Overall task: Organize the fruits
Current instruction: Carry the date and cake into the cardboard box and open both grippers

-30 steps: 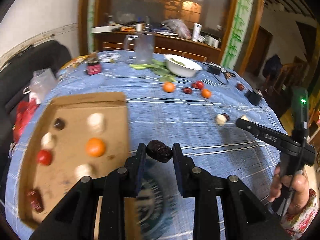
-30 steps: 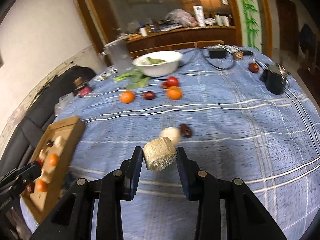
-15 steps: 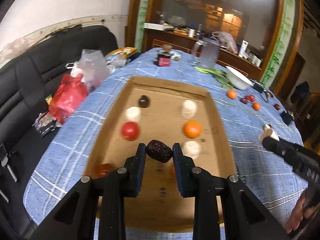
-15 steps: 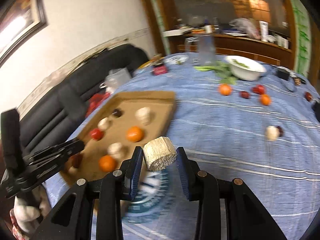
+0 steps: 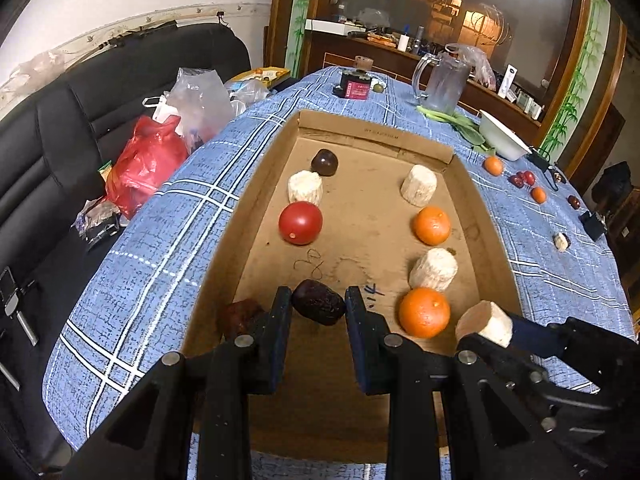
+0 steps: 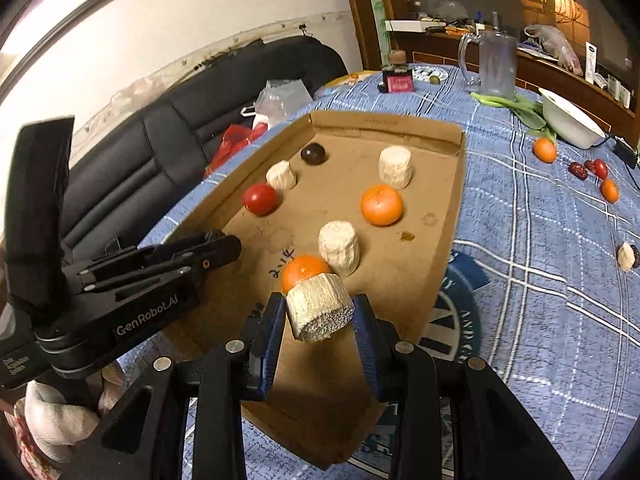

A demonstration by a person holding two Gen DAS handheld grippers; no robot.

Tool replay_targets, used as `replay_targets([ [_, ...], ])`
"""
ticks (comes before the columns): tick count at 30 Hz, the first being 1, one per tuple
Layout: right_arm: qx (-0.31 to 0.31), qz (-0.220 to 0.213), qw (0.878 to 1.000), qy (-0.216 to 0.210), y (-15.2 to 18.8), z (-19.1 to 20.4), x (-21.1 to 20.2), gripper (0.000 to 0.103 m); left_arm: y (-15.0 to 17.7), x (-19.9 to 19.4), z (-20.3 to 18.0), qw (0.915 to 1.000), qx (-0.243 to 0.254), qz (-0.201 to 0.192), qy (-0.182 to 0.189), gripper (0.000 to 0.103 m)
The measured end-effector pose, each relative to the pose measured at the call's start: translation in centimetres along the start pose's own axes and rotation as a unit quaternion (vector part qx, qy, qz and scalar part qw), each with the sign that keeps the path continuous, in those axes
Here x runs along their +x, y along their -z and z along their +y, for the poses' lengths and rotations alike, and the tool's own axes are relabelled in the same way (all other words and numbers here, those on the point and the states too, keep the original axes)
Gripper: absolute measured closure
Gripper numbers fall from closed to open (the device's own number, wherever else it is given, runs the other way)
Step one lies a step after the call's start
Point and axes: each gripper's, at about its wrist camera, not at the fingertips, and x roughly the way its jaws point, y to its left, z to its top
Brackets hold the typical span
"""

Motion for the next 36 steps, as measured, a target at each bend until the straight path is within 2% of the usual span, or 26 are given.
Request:
replay_targets([
  [5,0.001,0.011,1.0,0.004,0.5,0.2,0.9,0.065,0.0,0.4,0.5,0.9999,-0.008,0.005,-0.007,0.077],
  [15,-0.021,0.006,0.999,0.024,0.6,0.9,1.4,0.065,0.0,0.4,0.7,0.9998,-0.015,0.008,-0.006,0.075],
  [20,-0.021,0.005,0.999,0.027,0.7,1.0,1.3,0.065,0.0,-0.2,0.2,0.9999,-0.013,0.004,0.0,0.055],
  [24,-0.022,-0.007,0.999,0.029,0.7,1.0,0.6,0.062,-0.1,-1.2,-0.1,0.9999,-0.014,-0.007,0.003,0.044],
  [26,-0.023,-0.017,0.999,0.029,0.7,1.1,0.0,0.057,-0.3,-1.8,0.0,0.9997,-0.018,-0.014,-0.005,0.037],
  [30,-0.023,-0.034,0.999,0.031,0.7,1.1,-1.3,0.055,-0.5,-2.6,0.2,0.9992,-0.025,-0.021,-0.022,0.025],
  [32,-0.019,-0.042,0.998,0.031,1.0,0.9,-2.0,0.055,-0.6,-3.2,0.0,0.9982,-0.029,-0.03,-0.044,0.014],
  [34,-0.01,-0.051,0.998,0.033,1.2,0.5,-2.8,0.054,-0.7,-3.7,-0.6,0.9964,-0.022,-0.038,-0.073,0.011],
  [36,0.006,-0.059,0.998,0.035,1.6,-0.3,-3.5,0.05,-0.6,-4.1,-1.8,0.9959,0.003,-0.043,-0.08,0.011],
])
